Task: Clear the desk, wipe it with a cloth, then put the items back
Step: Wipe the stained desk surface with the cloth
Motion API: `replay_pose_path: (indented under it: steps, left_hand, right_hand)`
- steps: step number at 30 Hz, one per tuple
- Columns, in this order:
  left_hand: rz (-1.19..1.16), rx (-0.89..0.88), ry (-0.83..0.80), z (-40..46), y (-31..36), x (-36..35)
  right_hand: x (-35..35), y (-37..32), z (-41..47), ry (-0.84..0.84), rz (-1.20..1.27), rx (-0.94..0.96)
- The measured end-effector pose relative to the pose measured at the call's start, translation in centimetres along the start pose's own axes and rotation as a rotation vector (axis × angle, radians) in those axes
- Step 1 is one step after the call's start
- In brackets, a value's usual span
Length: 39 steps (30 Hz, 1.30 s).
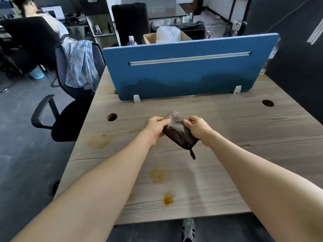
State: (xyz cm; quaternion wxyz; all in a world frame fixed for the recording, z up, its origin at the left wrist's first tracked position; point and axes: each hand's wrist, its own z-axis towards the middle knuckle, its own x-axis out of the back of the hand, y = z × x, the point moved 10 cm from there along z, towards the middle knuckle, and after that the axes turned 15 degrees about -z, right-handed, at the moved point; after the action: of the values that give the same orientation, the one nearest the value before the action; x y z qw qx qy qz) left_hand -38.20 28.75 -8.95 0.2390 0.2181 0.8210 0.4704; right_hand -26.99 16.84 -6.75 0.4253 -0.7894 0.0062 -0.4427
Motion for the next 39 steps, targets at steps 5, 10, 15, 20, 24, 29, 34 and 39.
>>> replay_pose_path:
  steps: [5,10,15,20,24,29,34,39]
  left_hand:
    - [0.315,-0.108,0.097,8.5,-1.7,-2.5]
    - [0.508,-0.121,0.146,15.1,-4.4,-4.4]
    - [0.658,-0.115,0.179,18.3,-6.9,-3.9]
    - [0.871,-0.373,0.12,20.7,-4.3,-2.5]
    - [1.04,-0.404,0.175,23.3,-3.4,1.2]
    - [1.251,-0.418,0.207,25.7,-3.2,6.7]
    - [1.271,-0.472,0.227,25.6,-3.7,8.4]
    - [1.258,-0.469,0.271,25.5,-3.5,8.5]
  right_hand:
    - [-0.9,5.4,8.4,-0.024,-0.212,-0.09]
    - [-3.3,10.1,14.3,-0.095,-0.365,-0.177]
    - [-5.2,8.7,15.3,0.144,-0.737,0.138]
    - [-10.2,8.7,17.7,-0.084,-0.831,0.428]
    - [-8.9,9.1,22.3,-0.015,-0.863,0.358]
    - [-6.2,9.5,29.1,0.086,-0.861,0.182]
    - [-5.4,9.5,31.1,0.215,-0.864,0.011]
    - [-15.5,0.4,27.5,0.046,-0.794,0.35]
